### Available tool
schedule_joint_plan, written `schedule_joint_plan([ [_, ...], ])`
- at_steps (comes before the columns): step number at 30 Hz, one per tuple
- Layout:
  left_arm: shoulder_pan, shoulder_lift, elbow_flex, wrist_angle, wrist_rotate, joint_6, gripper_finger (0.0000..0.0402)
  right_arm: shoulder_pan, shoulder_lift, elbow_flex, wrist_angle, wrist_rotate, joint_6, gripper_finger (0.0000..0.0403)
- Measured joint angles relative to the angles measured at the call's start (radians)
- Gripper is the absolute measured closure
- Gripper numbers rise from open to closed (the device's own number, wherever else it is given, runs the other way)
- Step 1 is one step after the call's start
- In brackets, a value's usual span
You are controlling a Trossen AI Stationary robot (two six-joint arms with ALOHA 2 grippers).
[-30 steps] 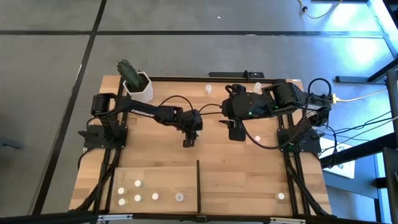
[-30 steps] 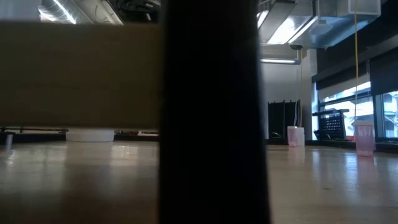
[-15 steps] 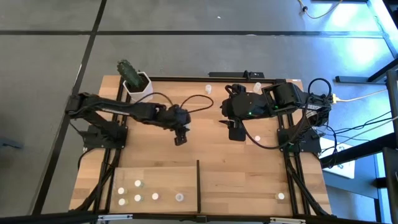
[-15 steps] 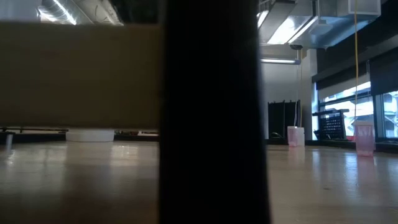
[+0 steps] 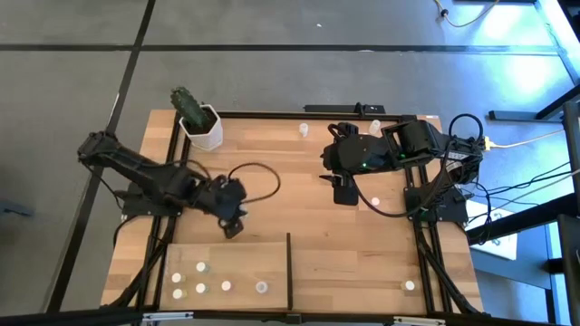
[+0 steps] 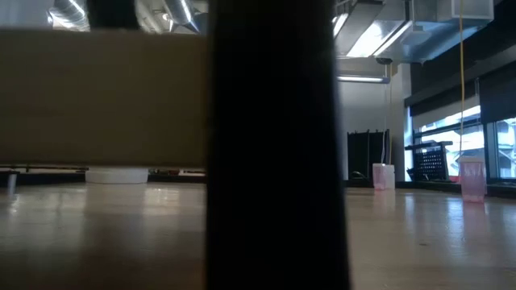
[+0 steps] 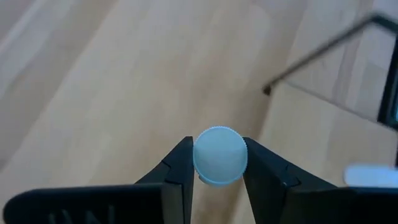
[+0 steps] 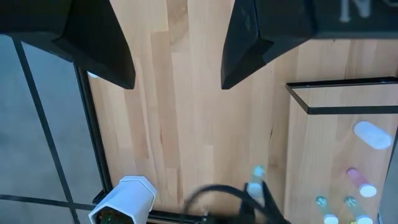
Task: Pick and place medicine bottles onto shelf by color
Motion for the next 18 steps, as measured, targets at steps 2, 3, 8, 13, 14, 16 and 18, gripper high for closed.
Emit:
schedule_joint_plan([
  [2,-0.050,-0.004,0.000,-0.032,-0.013,-0.043,0.0306,0.000,0.000,0.000,0.000,-0.001,-0.016,0.0164],
  [3,-0.072,-0.006,0.000,-0.049,-0.017,-0.056,0.0306,0.000,0.000,0.000,0.000,-0.001,-0.019,0.0164],
  [8,-0.186,-0.008,0.000,-0.163,-0.019,-0.143,0.0305,0.000,0.000,0.000,0.000,-0.034,-0.022,0.0164],
  [13,-0.311,-0.008,0.000,-0.228,-0.021,-0.229,0.0305,0.000,0.000,0.000,0.002,-0.136,-0.021,0.0164],
  [14,-0.338,-0.008,0.000,-0.227,-0.021,-0.240,0.0305,0.000,0.000,0.000,0.006,-0.149,-0.017,0.0164],
  [16,-0.393,-0.008,0.000,-0.226,-0.030,-0.273,0.0305,0.000,0.000,0.000,0.020,-0.157,-0.021,0.0164],
  [18,-0.446,-0.008,0.000,-0.226,-0.050,-0.308,0.0305,0.000,0.000,0.000,0.033,-0.157,-0.047,0.0164],
])
